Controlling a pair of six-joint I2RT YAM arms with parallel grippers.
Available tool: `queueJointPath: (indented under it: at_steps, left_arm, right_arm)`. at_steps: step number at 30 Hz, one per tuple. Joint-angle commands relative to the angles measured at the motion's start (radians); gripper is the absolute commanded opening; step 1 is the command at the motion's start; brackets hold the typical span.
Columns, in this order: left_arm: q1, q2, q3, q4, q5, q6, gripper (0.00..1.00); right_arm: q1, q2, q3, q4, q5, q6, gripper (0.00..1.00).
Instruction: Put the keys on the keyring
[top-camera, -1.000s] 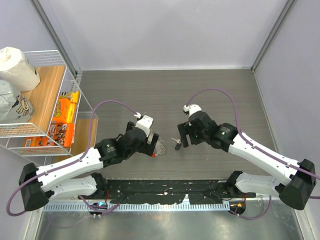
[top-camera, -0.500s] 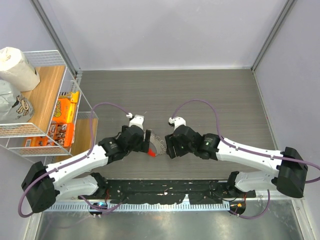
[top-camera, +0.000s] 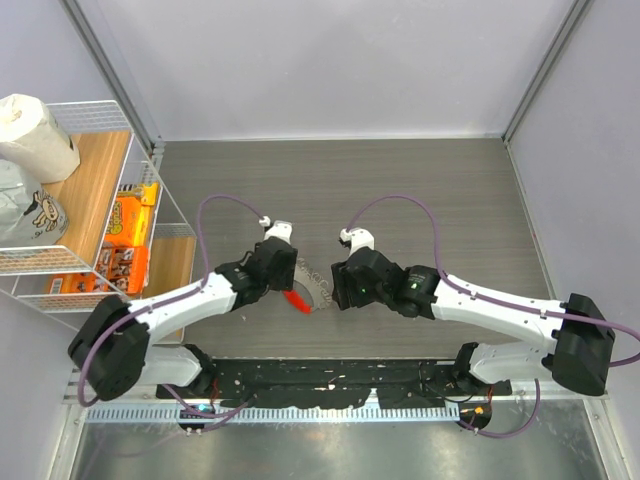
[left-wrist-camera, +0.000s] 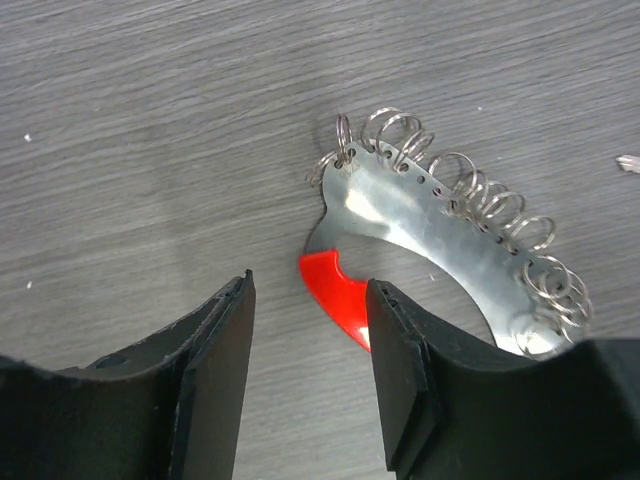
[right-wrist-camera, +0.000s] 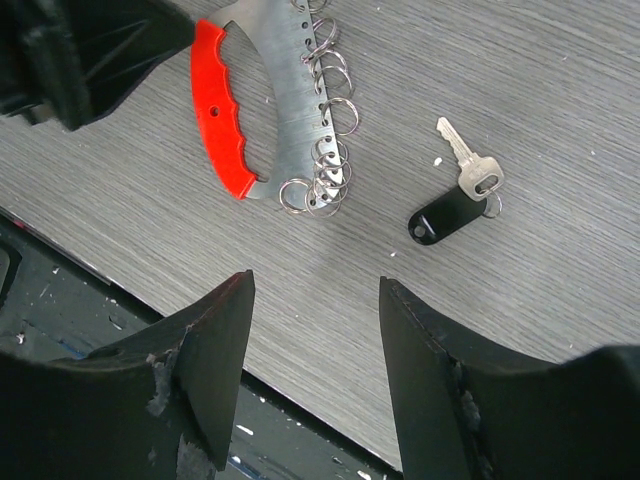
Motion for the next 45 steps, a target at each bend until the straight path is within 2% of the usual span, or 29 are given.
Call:
queueJointPath:
  at_steps: [1, 3, 6, 8, 12, 21, 35, 45]
  left_arm:
    - [0.023, 0.104, 0.069, 0.114, -0.015, 0.087, 0.52]
    - [0.04, 0.142, 0.074, 0.128, -0.015, 0.103, 0.49]
    - [0.067, 0.169, 0.072, 0.169, 0.022, 0.124, 0.35]
    - [0.074, 0.185, 0.075, 0.187, 0.024, 0.139, 0.3]
    - [0.077, 0.233, 0.097, 0.206, 0.036, 0.187, 0.26]
    - [0.087, 0.224, 0.059, 0.292, 0.093, 0.248, 0.34]
    - [0.112, 0.258, 0.063, 0.29, 0.114, 0.288, 0.4]
    - [0.117, 0.27, 0.06, 0.287, 0.125, 0.298, 0.38]
  right_arm:
    - [0.002, -0.04, 0.028, 0.003, 0.04, -0.019, 0.59]
    - [0.002, -0.058, 0.025, -0.008, 0.044, -0.028, 0.59]
    - [0.002, -0.087, 0.017, -0.017, 0.041, -0.036, 0.6]
    - [0.002, -0.103, 0.008, -0.022, 0.038, -0.034, 0.6]
    - [0.002, -0.124, -0.011, -0.022, 0.04, -0.04, 0.61]
    - [0.002, -0.127, -0.021, -0.023, 0.05, -0.049, 0.63]
    - [0.002, -0.097, -0.015, -0.018, 0.04, -0.049, 0.63]
    - [0.002, -0.067, -0.011, -0.006, 0.024, -0.046, 0.63]
